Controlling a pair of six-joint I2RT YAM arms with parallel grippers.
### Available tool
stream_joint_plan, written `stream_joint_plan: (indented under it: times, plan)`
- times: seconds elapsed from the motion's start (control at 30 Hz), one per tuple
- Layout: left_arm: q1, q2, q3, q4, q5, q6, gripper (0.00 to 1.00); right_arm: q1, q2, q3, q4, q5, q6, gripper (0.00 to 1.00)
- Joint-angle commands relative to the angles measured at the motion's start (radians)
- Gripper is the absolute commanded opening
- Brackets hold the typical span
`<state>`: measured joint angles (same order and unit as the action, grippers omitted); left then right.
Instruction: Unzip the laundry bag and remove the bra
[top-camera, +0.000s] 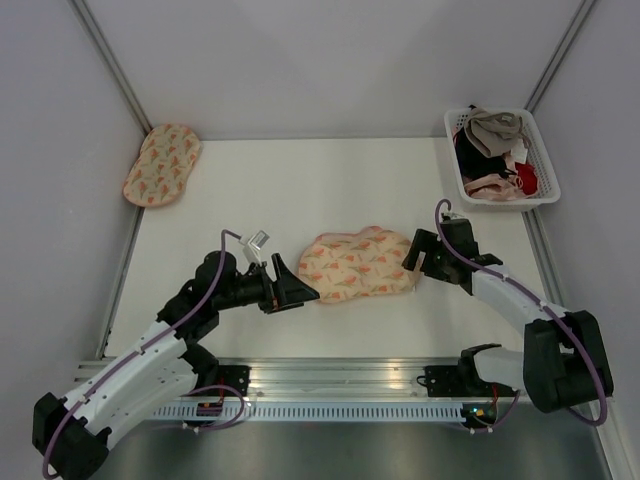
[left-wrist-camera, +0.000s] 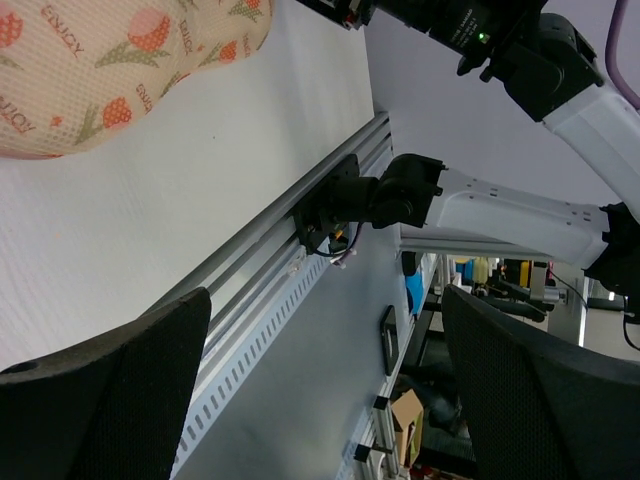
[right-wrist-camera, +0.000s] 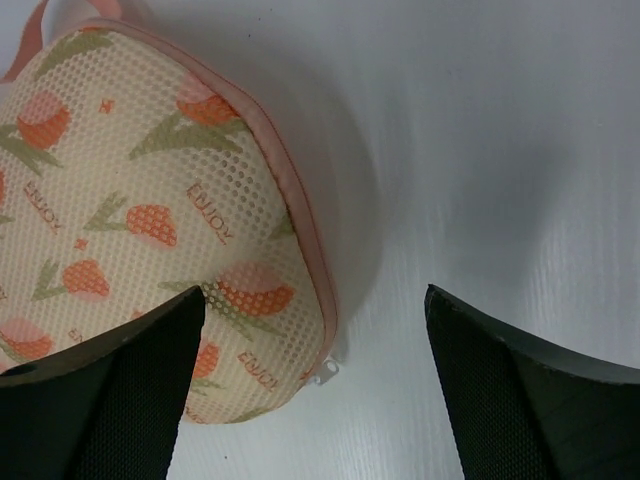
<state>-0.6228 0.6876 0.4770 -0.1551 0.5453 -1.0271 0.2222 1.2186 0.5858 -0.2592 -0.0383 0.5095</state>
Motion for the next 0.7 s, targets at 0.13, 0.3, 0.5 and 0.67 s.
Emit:
stream_joint_plan:
  times: [0.13,0.3,0.5,0.67]
  plan:
    - [-0.025,-0.011,-0.018,0.083,-0.060,-0.113,1.00,-0.050,0.099,-0.087,0.279,-0.250,0.064,0.60]
    - [-0.032,-0.075,-0.075,0.077,-0.117,-0.146,0.99,-0.049,0.116,-0.161,0.380,-0.347,0.110,0.15]
    - [-0.063,-0.092,-0.135,0.083,-0.166,-0.176,1.00,-0.043,0.006,-0.247,0.374,-0.412,0.124,0.00]
    - [-0.115,-0.036,-0.162,0.143,-0.228,-0.192,1.00,-0.015,-0.166,-0.371,0.533,-0.589,0.354,0.01]
